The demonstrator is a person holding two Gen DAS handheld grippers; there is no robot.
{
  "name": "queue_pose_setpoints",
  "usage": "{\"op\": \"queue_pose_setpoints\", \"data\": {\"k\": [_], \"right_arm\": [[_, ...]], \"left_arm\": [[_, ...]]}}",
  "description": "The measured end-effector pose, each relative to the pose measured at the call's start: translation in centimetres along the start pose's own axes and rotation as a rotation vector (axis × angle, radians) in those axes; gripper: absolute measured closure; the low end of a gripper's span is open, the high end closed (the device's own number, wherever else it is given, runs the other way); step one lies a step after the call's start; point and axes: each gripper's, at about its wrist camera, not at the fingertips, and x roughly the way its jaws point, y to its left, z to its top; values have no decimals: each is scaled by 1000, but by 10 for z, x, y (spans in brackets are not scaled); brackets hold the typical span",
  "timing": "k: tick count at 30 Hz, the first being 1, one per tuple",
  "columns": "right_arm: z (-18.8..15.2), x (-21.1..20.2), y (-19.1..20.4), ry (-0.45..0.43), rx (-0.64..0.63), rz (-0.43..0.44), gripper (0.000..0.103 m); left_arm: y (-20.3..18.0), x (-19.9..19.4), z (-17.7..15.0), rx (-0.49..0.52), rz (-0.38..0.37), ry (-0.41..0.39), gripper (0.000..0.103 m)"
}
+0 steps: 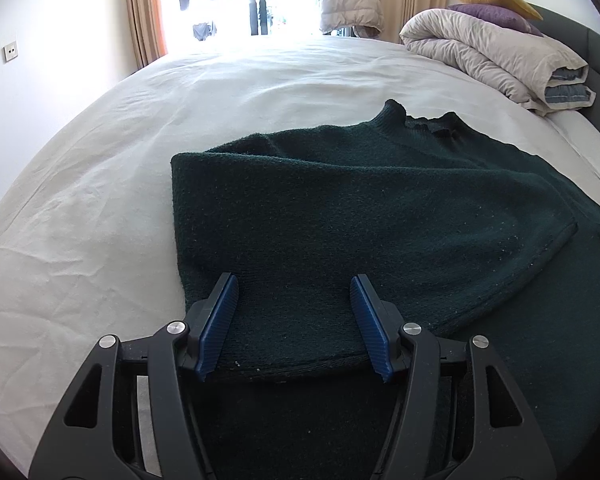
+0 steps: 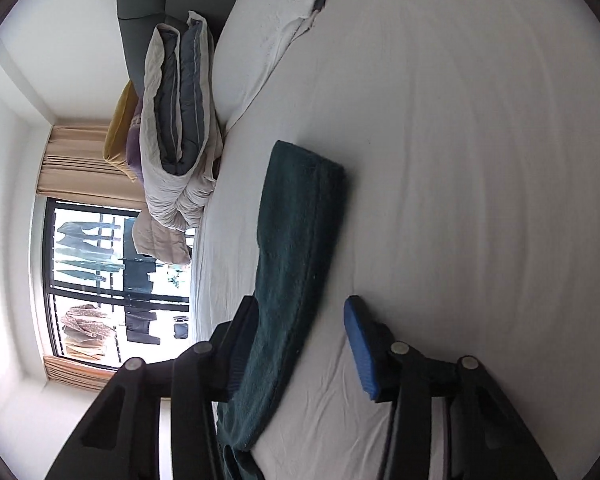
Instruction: Fold small clothes
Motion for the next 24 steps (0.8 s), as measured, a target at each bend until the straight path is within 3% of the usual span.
{"op": "queue_pose_setpoints", "data": {"k": [6,9,11,12,19,22,24], "right_arm": [[11,27,12,-9,5,-17,57],[22,32,4,-32,61,7,70],[27,37,-5,-40,106,12,92],[28,39,-6,-36,109,4,96],[3,33,46,-72,-79,-25,94],[-34,44,99,-31,-250,-17,94],[-77,57,143,26,-411,1,94]], "left_arm": [[-1,1,-1,4,5,1,45],[-1,2,-1,3,4,-1,45],[-1,2,-1,0,1,-2,45],[-1,2,-1,-1,0,-3,45],[0,1,-2,-2,0,-6,45],[1,-1,-3,-5,-3,-8,45],[2,-1,-3,-7,-4,-10,45]]}}
